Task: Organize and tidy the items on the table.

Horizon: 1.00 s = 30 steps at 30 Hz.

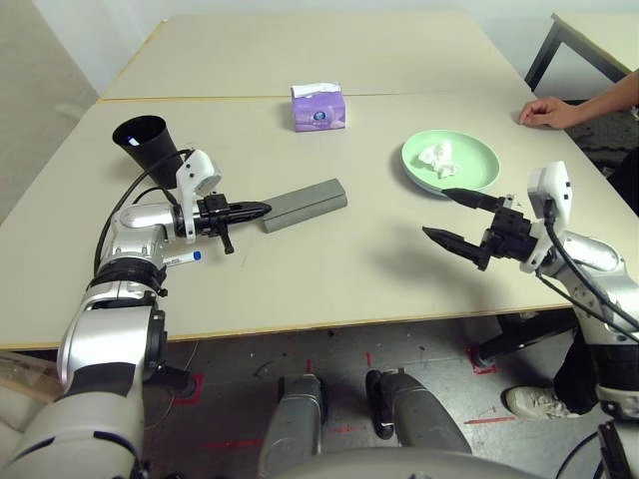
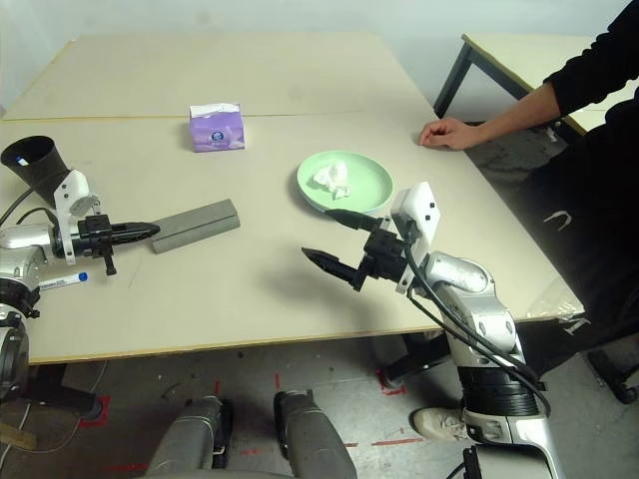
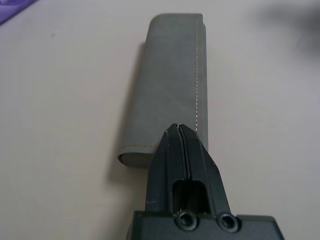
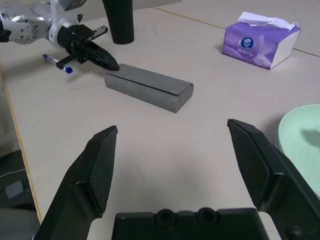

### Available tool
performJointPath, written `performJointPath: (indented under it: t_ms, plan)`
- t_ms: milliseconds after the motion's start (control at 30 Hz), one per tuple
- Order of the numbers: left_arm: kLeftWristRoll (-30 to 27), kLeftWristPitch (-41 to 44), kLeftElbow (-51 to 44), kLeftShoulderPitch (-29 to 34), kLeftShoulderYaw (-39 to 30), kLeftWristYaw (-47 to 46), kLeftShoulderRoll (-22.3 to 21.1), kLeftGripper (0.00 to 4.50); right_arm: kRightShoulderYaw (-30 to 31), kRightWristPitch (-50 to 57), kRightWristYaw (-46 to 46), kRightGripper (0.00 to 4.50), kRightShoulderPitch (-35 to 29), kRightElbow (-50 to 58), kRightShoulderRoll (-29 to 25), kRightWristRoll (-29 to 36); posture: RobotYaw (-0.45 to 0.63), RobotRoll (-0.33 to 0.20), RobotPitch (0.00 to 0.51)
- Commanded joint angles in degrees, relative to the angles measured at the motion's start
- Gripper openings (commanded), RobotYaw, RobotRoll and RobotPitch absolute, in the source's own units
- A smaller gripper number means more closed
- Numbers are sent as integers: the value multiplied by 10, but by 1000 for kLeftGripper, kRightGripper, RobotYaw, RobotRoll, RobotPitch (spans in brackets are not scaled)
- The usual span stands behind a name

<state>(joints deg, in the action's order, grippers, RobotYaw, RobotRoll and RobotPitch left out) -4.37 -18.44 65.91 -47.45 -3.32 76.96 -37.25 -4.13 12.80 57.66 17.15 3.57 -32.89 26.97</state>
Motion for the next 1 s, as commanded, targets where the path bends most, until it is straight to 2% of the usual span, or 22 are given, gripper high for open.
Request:
performJointPath:
  t_ms: [33, 433, 767, 1000]
  plan:
    - [21, -9, 1, 6, 18, 1, -3, 25, -9, 5, -3, 4500, 0, 8, -6, 5, -145, 0, 132]
    - [14, -16, 1, 5, 11, 9, -11, 25, -4, 6, -5, 4500, -2, 10, -2, 6, -134, 0, 140]
    - [-71, 82, -17, -15, -59, 42, -16, 25, 2, 3, 3, 4500, 5, -3, 0, 3, -115, 0, 135]
    - [-85, 114, -47, 3, -68, 54, -29, 25, 7, -5, 14, 4500, 9, -15, 3, 0, -106, 0, 135]
